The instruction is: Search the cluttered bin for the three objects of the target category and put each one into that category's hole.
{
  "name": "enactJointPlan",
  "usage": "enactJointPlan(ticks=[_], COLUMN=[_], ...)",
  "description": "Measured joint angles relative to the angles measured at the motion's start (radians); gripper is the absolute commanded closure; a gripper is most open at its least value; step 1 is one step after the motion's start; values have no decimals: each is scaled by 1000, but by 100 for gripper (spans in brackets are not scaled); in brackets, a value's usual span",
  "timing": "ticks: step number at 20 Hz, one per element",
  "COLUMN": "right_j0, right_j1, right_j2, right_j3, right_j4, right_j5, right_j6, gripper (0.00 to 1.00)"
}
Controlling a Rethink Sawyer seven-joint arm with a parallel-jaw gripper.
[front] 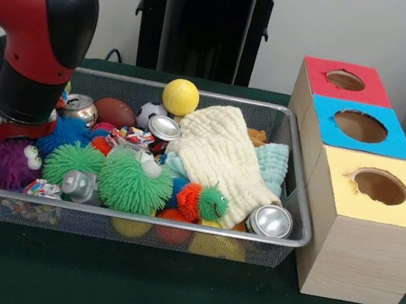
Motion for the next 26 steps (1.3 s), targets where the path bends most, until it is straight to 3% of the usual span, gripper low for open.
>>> enactJointPlan(ticks=[11, 17, 26], right_j0=[2, -12, -233], right_j1=[-15, -63, -175], right_j2=[-18, -12, 131], right_j3=[8, 61, 275], right_j4=[17, 31, 111], right_j5=[-8, -29, -156], right_j6=[0, 0, 0], gripper=[0, 0, 0])
